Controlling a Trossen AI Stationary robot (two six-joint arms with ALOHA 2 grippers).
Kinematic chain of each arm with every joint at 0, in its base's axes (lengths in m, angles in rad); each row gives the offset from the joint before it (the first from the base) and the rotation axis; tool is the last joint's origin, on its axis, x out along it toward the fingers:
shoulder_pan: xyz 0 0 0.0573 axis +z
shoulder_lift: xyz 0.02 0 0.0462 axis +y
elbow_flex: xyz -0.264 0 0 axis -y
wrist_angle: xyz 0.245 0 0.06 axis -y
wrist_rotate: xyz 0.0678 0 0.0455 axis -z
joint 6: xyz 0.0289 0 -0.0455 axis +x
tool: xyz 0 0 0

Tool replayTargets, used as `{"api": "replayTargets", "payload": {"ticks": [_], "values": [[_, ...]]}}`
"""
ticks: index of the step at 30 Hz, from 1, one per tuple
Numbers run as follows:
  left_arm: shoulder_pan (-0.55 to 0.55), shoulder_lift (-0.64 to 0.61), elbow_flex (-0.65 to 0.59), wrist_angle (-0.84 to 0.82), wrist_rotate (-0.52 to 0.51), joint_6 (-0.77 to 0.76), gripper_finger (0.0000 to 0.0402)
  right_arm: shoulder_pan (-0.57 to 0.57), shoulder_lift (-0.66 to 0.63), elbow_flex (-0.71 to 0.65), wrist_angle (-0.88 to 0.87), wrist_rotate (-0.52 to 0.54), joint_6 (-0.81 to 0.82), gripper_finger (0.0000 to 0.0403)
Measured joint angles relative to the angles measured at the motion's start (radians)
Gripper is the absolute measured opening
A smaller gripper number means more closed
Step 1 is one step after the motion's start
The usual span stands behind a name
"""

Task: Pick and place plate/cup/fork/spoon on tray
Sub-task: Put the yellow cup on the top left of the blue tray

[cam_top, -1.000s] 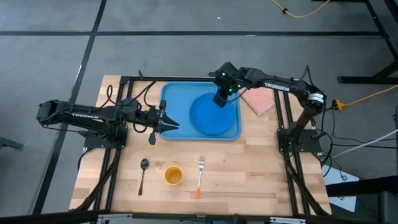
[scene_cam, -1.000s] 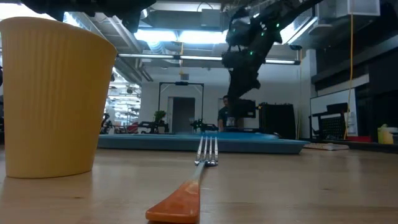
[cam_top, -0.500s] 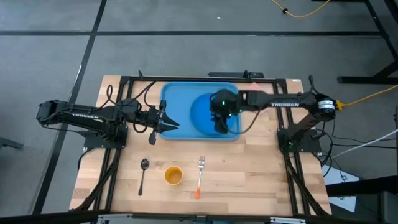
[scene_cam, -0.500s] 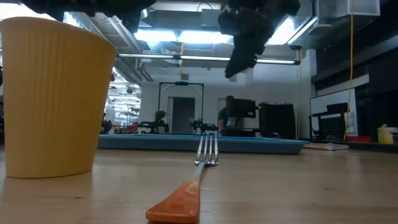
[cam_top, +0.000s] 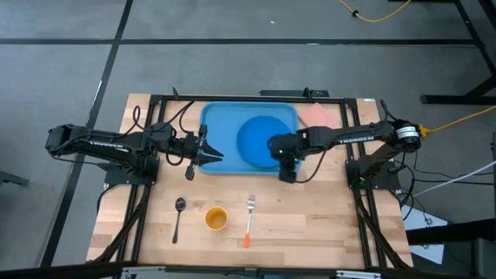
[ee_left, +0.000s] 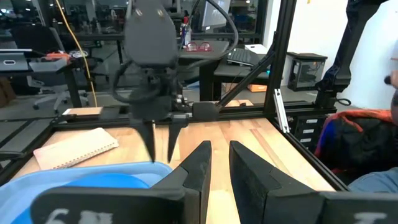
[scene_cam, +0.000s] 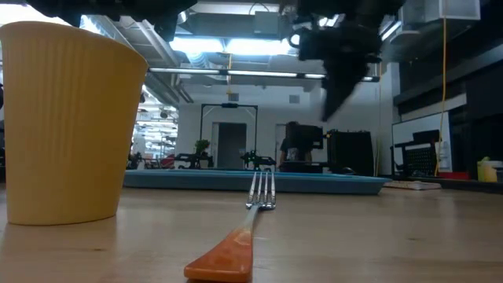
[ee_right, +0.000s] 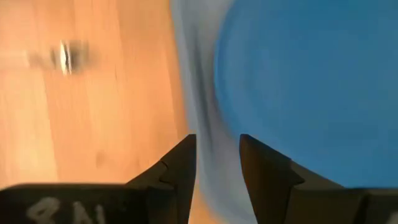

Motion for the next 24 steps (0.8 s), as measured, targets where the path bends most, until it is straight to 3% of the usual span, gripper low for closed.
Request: {"api": "replayTargets", "payload": {"ticks": [4,12,19,24], "values": [[0.000,0.000,0.000,0.001,0.000,0.000,0.0051,0.017,-0.034,0.000,-0.231,0.027,0.039,0.0127],[0.000,0.000,0.000,0.001,0.000,0.000,0.0051,0.107,-0.159,-0.022,-0.541,0.235,0.258,0.0127],[0.000,0.000,0.000,0.003,0.000,0.000,0.0051,0.228,-0.429,-0.286,-0.408,0.280,0.408,0.0127],[0.000,0.000,0.000,0.003,0.000,0.000,0.0051,0.279,-0.604,-0.446,-0.220,0.146,0.499,0.0127]]}}
